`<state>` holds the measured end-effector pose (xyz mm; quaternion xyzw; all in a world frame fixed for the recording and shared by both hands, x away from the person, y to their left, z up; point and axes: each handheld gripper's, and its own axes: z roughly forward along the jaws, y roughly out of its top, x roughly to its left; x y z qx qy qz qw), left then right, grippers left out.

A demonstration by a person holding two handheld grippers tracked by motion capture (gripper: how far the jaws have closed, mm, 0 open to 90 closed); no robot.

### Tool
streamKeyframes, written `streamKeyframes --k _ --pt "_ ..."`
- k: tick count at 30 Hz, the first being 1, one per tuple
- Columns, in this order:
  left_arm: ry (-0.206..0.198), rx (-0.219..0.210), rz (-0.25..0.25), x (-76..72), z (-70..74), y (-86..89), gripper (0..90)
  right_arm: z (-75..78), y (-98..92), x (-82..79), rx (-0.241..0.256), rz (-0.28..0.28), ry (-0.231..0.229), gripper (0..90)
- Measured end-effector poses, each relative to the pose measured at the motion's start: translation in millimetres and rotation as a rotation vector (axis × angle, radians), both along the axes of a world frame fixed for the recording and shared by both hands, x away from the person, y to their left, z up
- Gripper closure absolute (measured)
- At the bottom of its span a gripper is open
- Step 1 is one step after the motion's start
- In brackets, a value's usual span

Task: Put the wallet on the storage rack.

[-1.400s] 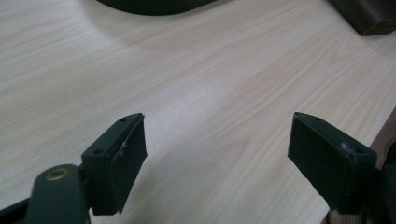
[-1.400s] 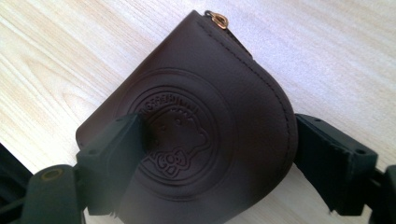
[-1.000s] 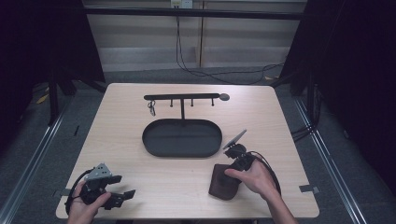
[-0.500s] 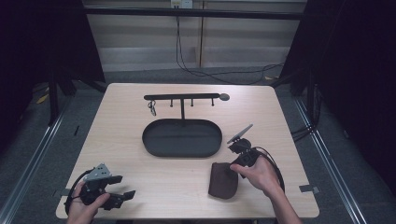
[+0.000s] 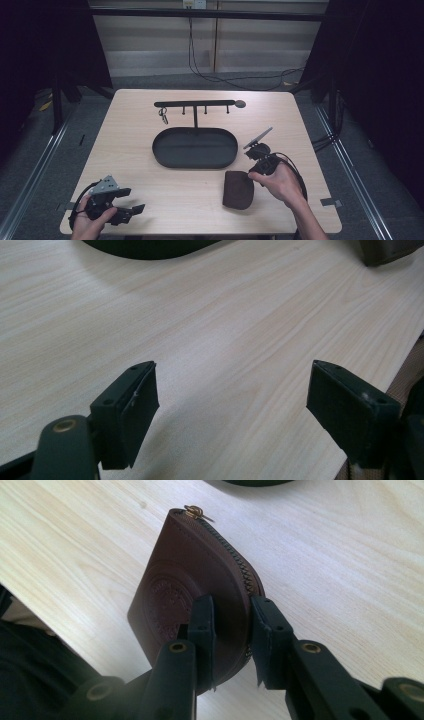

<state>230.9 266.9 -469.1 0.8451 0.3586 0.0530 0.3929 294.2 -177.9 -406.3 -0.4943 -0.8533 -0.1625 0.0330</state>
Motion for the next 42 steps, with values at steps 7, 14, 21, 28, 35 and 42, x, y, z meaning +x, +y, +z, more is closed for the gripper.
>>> streamKeyframes --k 7,14,21,28,35,42 --pt "0.000 0.000 0.000 0.3 -0.1 0.2 20.5 8.5 -0.9 1.8 0.004 0.002 -0.007 76.2" --pt "0.007 -0.002 0.001 0.8 -0.5 0.3 19.6 19.7 1.1 1.5 -0.029 0.010 0.018 77.2" --pt "0.006 -0.007 0.002 1.4 -0.7 1.1 19.2 23.9 -0.3 2.9 -0.060 0.016 0.012 77.4" --pt "0.008 -0.009 0.006 1.2 -0.4 1.4 19.2 33.4 -3.3 3.4 -0.091 0.003 0.000 78.3" --pt "0.006 -0.009 0.008 1.6 0.0 2.1 19.2 44.0 -7.3 7.6 -0.111 -0.018 -0.008 78.5" --pt "0.011 -0.017 0.012 2.2 -0.2 2.2 19.0 49.2 -5.5 14.3 -0.122 -0.023 -0.004 78.5"
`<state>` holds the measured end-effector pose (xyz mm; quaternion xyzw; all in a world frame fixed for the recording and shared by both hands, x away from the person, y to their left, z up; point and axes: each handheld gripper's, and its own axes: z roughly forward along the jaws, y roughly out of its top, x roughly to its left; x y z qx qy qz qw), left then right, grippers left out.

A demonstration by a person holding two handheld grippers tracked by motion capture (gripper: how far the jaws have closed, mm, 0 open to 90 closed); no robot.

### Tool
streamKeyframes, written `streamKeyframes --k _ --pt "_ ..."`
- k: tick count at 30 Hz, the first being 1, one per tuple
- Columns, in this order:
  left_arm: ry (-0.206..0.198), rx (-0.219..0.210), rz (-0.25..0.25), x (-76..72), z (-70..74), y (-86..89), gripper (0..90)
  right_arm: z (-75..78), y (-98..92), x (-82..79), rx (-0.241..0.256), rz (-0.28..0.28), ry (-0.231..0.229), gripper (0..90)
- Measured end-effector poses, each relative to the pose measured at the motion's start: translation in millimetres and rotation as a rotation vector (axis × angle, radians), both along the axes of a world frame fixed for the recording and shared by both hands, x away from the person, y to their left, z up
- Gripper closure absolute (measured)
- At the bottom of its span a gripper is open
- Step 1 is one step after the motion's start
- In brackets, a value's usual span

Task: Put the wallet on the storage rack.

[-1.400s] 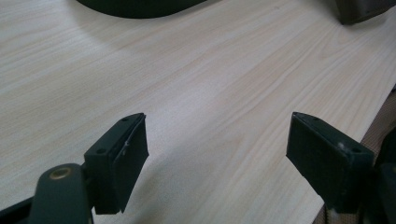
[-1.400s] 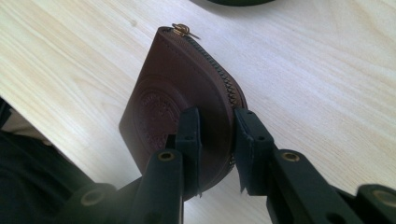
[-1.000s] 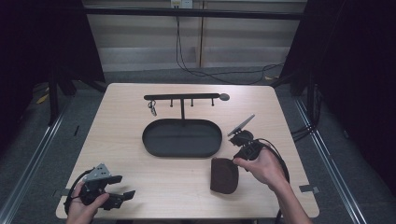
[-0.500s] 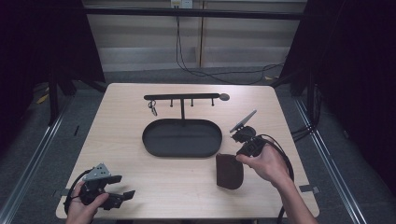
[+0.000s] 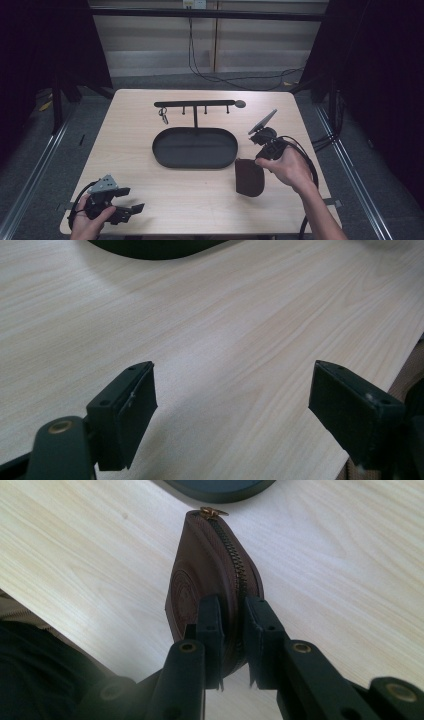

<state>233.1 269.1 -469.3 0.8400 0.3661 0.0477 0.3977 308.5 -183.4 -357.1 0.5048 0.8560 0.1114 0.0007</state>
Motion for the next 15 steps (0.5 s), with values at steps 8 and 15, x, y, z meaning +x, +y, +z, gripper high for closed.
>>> streamKeyframes --k 8,15 --pt "0.013 -0.001 0.016 1.8 -1.0 1.7 18.9 3.4 -3.8 12.3 0.000 -0.020 0.009 78.6" --pt "0.018 0.000 0.016 1.6 -0.9 2.3 18.7 9.2 -2.7 15.5 0.011 -0.013 -0.016 78.6"
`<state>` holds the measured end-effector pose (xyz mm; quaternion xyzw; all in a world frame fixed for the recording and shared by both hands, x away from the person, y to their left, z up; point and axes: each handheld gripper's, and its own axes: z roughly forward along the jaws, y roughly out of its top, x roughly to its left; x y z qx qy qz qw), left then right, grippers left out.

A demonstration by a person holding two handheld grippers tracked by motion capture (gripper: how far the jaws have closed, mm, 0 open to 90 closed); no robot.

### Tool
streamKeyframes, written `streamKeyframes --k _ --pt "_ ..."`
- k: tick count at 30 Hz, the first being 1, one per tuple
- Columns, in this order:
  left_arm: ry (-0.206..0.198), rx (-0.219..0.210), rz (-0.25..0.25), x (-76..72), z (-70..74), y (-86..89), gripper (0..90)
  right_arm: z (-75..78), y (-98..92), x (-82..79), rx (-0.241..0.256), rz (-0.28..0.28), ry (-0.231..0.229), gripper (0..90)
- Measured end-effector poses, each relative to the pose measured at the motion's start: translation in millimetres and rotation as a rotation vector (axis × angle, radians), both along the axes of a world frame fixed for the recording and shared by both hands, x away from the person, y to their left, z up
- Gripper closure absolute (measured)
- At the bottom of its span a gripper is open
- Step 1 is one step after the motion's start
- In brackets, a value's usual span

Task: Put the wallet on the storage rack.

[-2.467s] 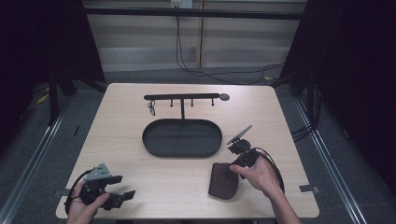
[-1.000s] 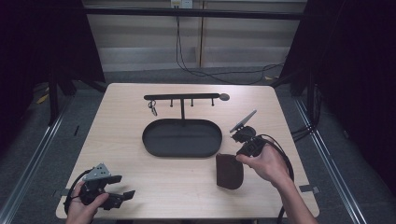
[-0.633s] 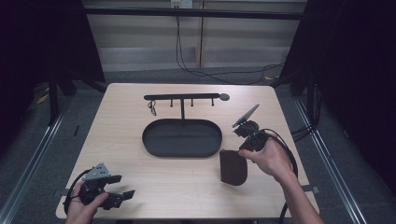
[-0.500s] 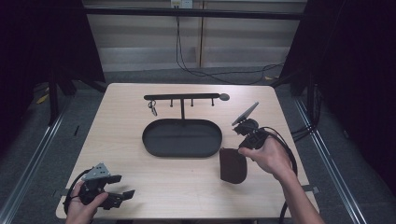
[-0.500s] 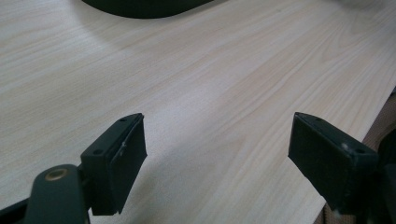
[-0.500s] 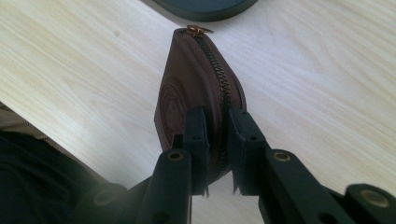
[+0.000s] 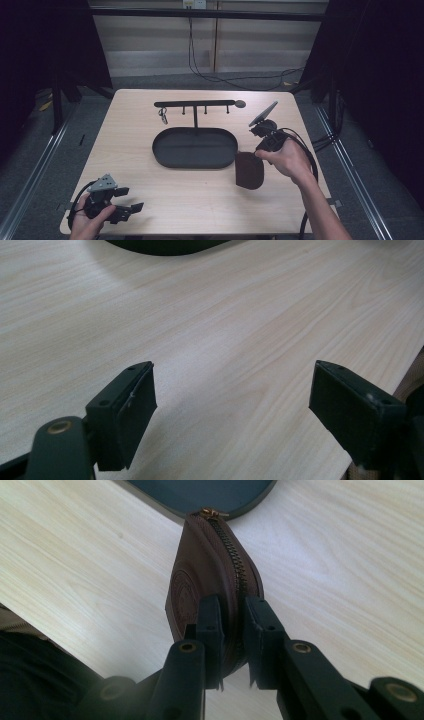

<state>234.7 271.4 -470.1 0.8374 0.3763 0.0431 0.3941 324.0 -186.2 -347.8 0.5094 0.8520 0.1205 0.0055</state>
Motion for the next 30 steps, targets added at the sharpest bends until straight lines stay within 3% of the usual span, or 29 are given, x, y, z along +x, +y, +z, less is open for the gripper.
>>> streamKeyframes --k 13,22,30 --pt "-0.003 -0.027 -0.009 -2.2 1.8 0.5 16.5 8.2 -9.2 -2.4 0.053 -0.027 -0.029 78.6" --pt "0.000 -0.015 -0.022 -1.5 1.3 -0.5 16.4 10.3 -9.4 9.5 0.040 -0.054 -0.013 78.5" --pt "-0.004 -0.016 -0.013 -1.5 1.6 0.5 16.5 19.1 -6.4 21.0 0.081 -0.070 -0.048 78.5"
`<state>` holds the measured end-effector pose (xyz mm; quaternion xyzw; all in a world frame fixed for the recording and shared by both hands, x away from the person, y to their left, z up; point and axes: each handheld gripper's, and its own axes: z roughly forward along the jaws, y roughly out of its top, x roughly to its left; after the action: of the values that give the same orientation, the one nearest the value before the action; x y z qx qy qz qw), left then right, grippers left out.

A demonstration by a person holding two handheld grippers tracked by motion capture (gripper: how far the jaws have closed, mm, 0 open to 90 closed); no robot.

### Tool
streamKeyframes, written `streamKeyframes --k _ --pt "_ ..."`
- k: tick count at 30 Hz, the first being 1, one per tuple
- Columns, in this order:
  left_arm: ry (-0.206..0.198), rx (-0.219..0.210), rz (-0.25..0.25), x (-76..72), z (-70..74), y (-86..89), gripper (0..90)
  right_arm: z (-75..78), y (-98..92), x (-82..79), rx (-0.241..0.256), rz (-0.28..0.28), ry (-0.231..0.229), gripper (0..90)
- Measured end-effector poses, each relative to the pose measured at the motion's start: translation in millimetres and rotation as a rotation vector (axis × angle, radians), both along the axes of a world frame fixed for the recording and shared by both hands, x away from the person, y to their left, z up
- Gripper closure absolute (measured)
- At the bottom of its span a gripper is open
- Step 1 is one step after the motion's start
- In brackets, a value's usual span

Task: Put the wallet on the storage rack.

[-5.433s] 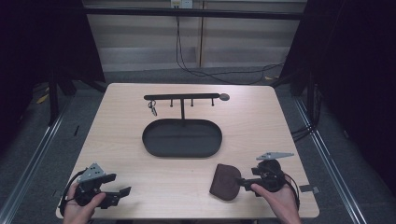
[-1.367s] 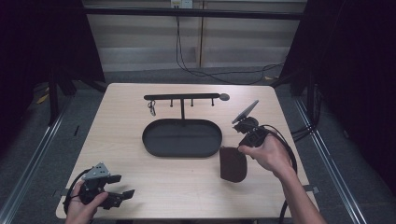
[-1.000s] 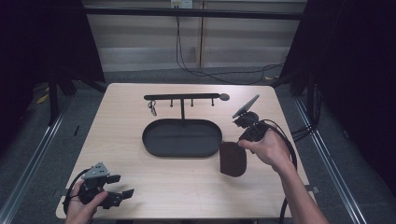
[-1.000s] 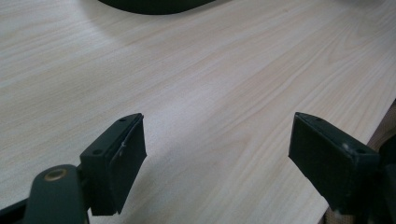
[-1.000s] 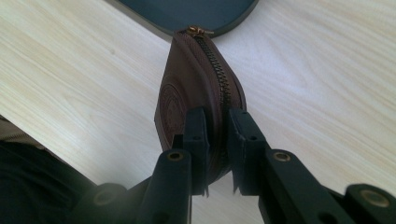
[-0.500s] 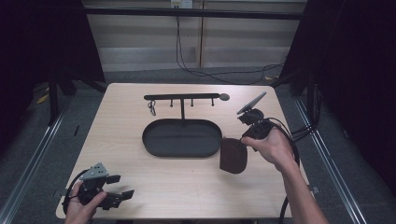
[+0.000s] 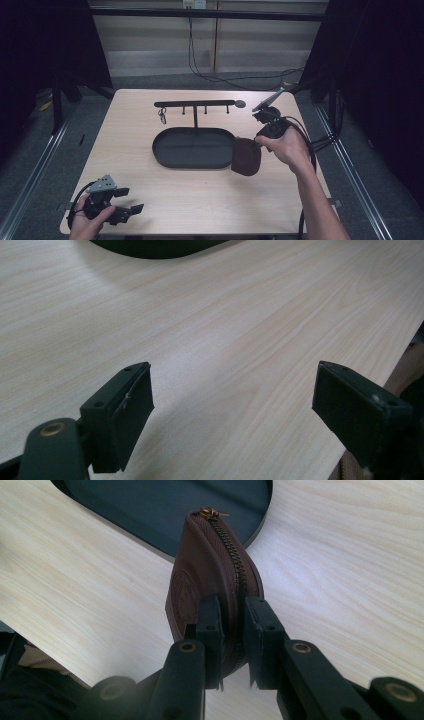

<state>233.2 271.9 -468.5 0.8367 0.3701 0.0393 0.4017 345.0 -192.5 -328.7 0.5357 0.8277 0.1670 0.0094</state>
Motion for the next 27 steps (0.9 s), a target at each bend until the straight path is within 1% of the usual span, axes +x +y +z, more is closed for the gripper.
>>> streamKeyframes --k 3,5,6,7,8,9,10,12,14,16,21,24,27 --pt "0.000 -0.004 0.000 -0.1 0.0 0.3 16.4 3.1 0.6 4.8 0.004 -0.010 -0.004 78.6" --pt "-0.002 -0.006 0.001 -0.3 0.3 0.5 16.4 5.8 1.4 7.2 0.007 -0.015 -0.016 78.6" --pt "-0.001 -0.007 0.001 -0.4 0.4 0.5 16.4 6.7 2.1 8.3 0.023 -0.018 -0.016 78.6" --pt "-0.003 -0.006 0.004 -0.5 0.5 0.6 16.4 7.6 2.5 9.0 0.027 -0.019 -0.017 78.7" --pt "-0.001 -0.006 0.004 -0.4 0.5 0.7 16.5 8.3 3.4 10.6 0.031 -0.023 -0.028 78.8" --pt "-0.002 -0.006 0.003 -0.4 0.5 0.9 16.6 8.4 5.0 11.6 0.026 -0.026 -0.031 78.8" --pt "-0.003 -0.005 0.004 -0.5 0.5 0.8 16.7 7.9 6.1 12.4 0.030 -0.030 -0.043 78.8" --pt "-0.003 -0.005 0.003 -0.4 0.5 0.8 16.7 6.0 8.4 14.5 0.054 -0.030 -0.049 78.8" --pt "-0.005 -0.006 0.007 -0.2 0.6 1.1 16.7 5.2 10.9 17.3 0.066 -0.030 -0.054 78.8" --pt "-0.004 -0.006 0.008 0.1 0.6 1.5 16.7 3.9 12.5 21.2 0.092 -0.033 -0.052 78.8" --pt "-0.003 -0.008 0.011 0.0 0.4 1.8 16.7 -0.6 19.2 29.8 0.109 -0.044 -0.064 78.7" --pt "-0.003 -0.006 0.009 0.1 0.4 1.7 16.7 -2.8 22.0 34.8 0.129 -0.054 -0.058 78.8" --pt "-0.003 -0.011 0.008 0.0 0.9 2.2 16.7 -4.0 24.0 38.7 0.135 -0.060 -0.058 78.8"
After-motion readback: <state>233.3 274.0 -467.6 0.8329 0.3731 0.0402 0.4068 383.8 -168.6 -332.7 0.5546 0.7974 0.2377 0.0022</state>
